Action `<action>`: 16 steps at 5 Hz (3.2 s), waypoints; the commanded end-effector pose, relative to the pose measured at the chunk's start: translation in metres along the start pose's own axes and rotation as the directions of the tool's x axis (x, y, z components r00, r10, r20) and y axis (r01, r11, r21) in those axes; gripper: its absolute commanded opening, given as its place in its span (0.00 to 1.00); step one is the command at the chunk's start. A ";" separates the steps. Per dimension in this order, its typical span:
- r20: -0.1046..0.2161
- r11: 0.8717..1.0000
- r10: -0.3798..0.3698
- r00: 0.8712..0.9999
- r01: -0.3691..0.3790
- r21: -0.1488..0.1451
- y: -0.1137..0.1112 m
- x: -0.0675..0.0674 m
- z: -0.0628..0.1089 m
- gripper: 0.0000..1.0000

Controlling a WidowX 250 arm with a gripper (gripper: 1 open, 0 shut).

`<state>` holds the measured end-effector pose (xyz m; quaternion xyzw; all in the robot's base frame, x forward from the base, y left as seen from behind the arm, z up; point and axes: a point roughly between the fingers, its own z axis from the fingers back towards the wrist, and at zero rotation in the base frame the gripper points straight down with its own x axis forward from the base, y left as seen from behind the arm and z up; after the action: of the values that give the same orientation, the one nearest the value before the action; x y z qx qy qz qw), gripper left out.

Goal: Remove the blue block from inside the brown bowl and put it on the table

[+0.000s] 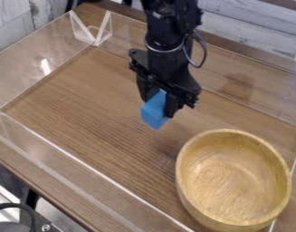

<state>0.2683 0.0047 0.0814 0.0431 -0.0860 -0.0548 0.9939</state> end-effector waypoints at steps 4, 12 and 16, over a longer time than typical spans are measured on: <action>0.037 1.000 -0.007 0.999 0.007 0.015 0.008 0.010 -0.011 0.00; 0.083 1.000 0.015 0.996 -0.014 -0.013 0.017 0.006 0.017 1.00; 0.154 0.998 0.028 0.988 -0.020 -0.056 0.018 0.014 0.028 1.00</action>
<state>0.2690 0.0147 0.0925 0.0052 -0.1243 -0.0533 0.9908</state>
